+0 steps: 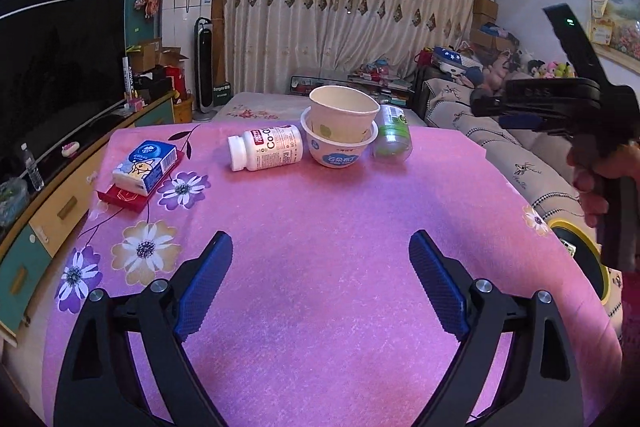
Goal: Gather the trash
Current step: 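Move the right gripper to the green-lidded clear jar and grasp it, then lift the green-lidded jar with the right gripper over the bin and release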
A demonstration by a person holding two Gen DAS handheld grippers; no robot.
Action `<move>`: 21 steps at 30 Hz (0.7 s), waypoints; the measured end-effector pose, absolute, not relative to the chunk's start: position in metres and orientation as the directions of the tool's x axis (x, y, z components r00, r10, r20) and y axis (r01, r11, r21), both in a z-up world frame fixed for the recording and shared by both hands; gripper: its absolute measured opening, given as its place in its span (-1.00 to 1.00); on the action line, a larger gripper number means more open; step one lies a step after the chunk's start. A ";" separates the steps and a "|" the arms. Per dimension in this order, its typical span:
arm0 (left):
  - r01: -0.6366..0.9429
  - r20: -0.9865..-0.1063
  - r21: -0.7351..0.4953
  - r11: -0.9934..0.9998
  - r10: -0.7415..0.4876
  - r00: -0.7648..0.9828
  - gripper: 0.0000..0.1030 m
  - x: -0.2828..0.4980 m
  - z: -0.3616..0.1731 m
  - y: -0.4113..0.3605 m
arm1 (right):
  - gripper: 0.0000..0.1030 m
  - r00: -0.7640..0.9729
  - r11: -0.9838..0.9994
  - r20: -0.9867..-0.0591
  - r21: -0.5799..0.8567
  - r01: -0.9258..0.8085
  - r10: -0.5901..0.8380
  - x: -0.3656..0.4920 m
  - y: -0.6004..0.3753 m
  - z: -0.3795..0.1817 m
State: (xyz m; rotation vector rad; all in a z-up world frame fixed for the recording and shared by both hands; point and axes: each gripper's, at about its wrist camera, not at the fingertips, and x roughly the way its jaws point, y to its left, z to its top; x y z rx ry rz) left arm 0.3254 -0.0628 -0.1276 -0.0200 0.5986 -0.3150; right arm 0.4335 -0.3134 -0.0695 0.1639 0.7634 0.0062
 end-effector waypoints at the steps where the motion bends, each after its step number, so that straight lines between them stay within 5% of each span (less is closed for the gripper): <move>1: 0.280 -0.552 -0.115 0.953 -0.296 0.779 0.72 0.323 -0.126 -0.063 | 0.13 0.718 0.987 -0.693 0.153 0.053 0.068 0.447 -0.308 -0.070; 21: 0.289 -0.537 -0.114 0.951 -0.304 0.787 0.73 0.316 -0.126 -0.068 | 0.13 0.575 0.967 -0.818 0.161 0.195 0.020 0.578 -0.278 -0.114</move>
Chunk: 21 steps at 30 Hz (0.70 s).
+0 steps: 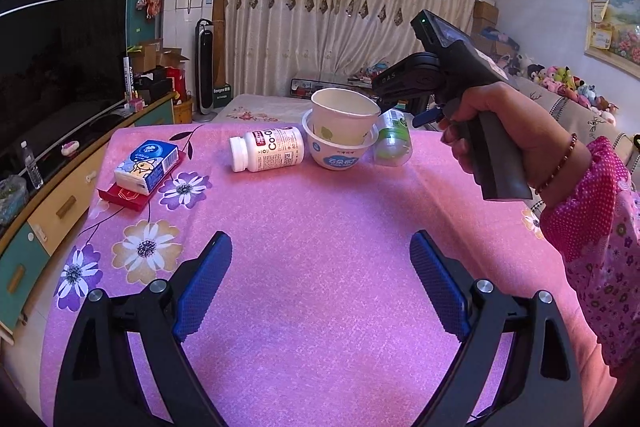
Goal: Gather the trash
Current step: 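Lift the green-lidded jar with the right gripper over the bin and release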
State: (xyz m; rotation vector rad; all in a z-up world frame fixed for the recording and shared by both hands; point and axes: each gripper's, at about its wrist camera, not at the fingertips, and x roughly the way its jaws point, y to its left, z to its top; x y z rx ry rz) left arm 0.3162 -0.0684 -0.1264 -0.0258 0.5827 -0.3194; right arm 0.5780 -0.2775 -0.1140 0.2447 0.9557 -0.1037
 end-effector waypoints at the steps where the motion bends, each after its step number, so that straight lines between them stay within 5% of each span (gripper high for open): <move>1: 0.289 -0.537 -0.114 0.950 -0.304 0.787 0.73 0.316 -0.127 -0.068 | 0.13 0.568 0.968 -0.823 0.155 0.198 0.016 0.580 -0.276 -0.116; 7: 0.293 -0.536 -0.107 0.950 -0.304 0.787 0.73 0.314 -0.127 -0.070 | 0.12 0.545 0.957 -0.838 0.183 0.226 0.031 0.586 -0.279 -0.126; 11: 0.297 -0.539 -0.105 0.949 -0.305 0.785 0.73 0.315 -0.127 -0.071 | -0.08 0.537 0.953 -0.841 0.216 0.213 0.070 0.585 -0.281 -0.128; 21: 0.304 -0.537 -0.094 0.948 -0.305 0.786 0.73 0.315 -0.127 -0.074 | -0.09 0.592 0.943 -0.798 0.276 0.188 0.116 0.536 -0.296 -0.114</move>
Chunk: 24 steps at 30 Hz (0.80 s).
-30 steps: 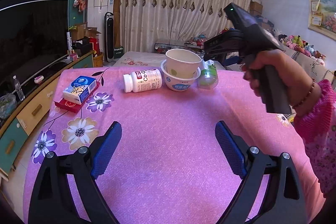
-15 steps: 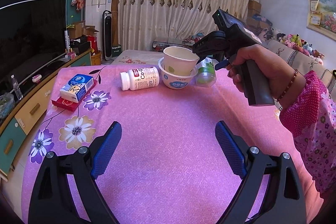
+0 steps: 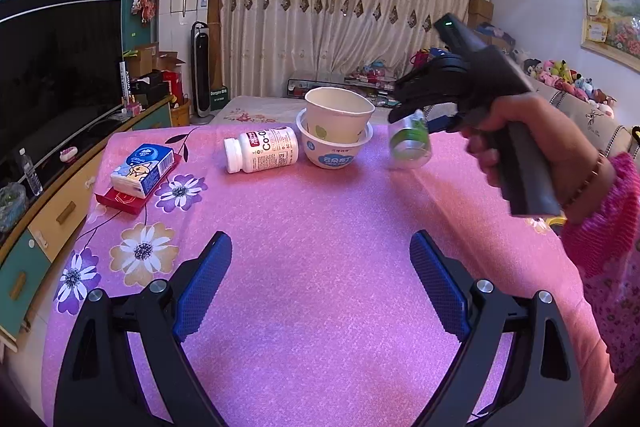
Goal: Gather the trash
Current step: 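Lift the green-lidded jar with the right gripper over the bin and release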
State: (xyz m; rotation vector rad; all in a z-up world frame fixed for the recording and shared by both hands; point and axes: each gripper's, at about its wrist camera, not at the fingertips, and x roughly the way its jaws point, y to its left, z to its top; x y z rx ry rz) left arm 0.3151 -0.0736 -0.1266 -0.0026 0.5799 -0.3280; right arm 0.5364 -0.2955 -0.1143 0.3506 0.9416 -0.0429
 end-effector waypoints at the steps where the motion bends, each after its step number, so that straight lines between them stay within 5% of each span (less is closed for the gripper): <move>1: 0.305 -0.537 -0.093 0.948 -0.306 0.786 0.73 0.315 -0.127 -0.074 | -0.09 0.604 0.941 -0.788 0.285 0.182 0.122 0.526 -0.299 -0.111; 15: 0.317 -0.515 -0.031 0.948 -0.287 0.808 0.73 0.307 -0.123 -0.084 | -0.09 0.705 0.909 -0.706 0.333 0.249 0.065 0.369 -0.396 -0.091; 24: 0.339 -0.514 0.027 0.940 -0.278 0.811 0.73 0.302 -0.125 -0.096 | -0.08 0.652 0.830 -0.752 0.301 0.470 -0.097 0.277 -0.498 -0.143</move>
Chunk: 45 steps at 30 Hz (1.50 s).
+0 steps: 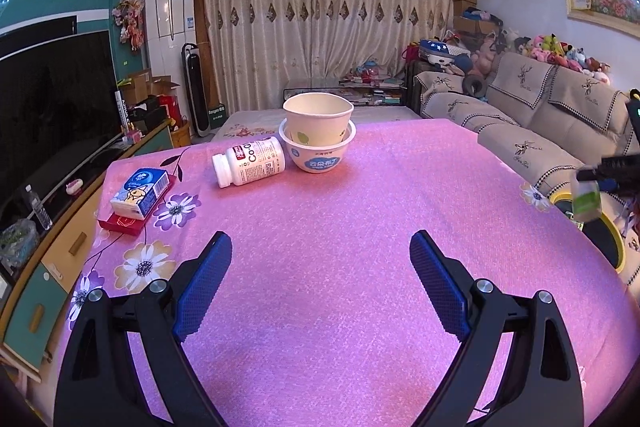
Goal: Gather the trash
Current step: 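Lift the green-lidded jar with the right gripper over the bin and release, then grasp the rim of the white paper cup with the left gripper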
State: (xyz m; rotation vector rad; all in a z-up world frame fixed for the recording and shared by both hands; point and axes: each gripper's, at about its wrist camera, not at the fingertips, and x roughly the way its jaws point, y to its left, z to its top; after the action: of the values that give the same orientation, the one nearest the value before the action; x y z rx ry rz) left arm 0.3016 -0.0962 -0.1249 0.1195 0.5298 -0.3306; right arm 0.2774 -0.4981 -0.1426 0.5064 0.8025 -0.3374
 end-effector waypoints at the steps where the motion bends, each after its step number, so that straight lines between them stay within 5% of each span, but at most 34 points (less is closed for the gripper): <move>1: 0.341 -0.512 0.030 0.940 -0.278 0.812 0.73 0.301 -0.125 -0.097 | -0.08 0.642 0.819 -0.760 0.300 0.490 -0.105 0.270 -0.507 -0.152; 8: 0.346 -0.513 0.041 0.937 -0.278 0.812 0.73 0.301 -0.125 -0.099 | -0.08 0.597 0.751 -0.787 0.295 0.590 -0.159 0.237 -0.543 -0.191; 11: 0.348 -0.514 0.040 0.937 -0.279 0.811 0.74 0.302 -0.125 -0.099 | 0.13 0.589 0.735 -0.785 0.281 0.617 -0.194 0.229 -0.545 -0.194; 14: 0.348 -0.513 0.041 0.937 -0.279 0.812 0.75 0.302 -0.125 -0.099 | 0.14 0.593 0.728 -0.774 0.272 0.630 -0.224 0.222 -0.542 -0.189; 29: 0.371 -0.557 0.045 0.927 -0.286 0.780 0.75 0.321 -0.103 -0.114 | 0.14 0.767 0.932 -0.623 0.167 0.323 -0.154 0.245 -0.411 -0.151; 37: 0.402 -0.537 0.100 0.910 -0.291 0.792 0.75 0.374 -0.065 -0.155 | 0.14 0.791 0.932 -0.579 0.141 0.334 -0.196 0.241 -0.403 -0.144; 41: 0.407 -0.579 0.071 0.911 -0.294 0.760 0.36 0.414 -0.065 -0.176 | 0.14 0.796 0.934 -0.574 0.143 0.327 -0.191 0.242 -0.400 -0.144; 45: 0.387 -0.604 0.084 0.918 -0.262 0.753 0.23 0.446 -0.072 -0.190 | 0.14 0.796 0.935 -0.581 0.160 0.316 -0.170 0.242 -0.401 -0.146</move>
State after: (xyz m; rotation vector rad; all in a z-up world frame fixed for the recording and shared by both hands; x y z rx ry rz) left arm 0.4457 -0.1896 -0.0720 0.2098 0.6246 -0.3575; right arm 0.2416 -0.4010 -0.1458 0.2556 0.5961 -0.2637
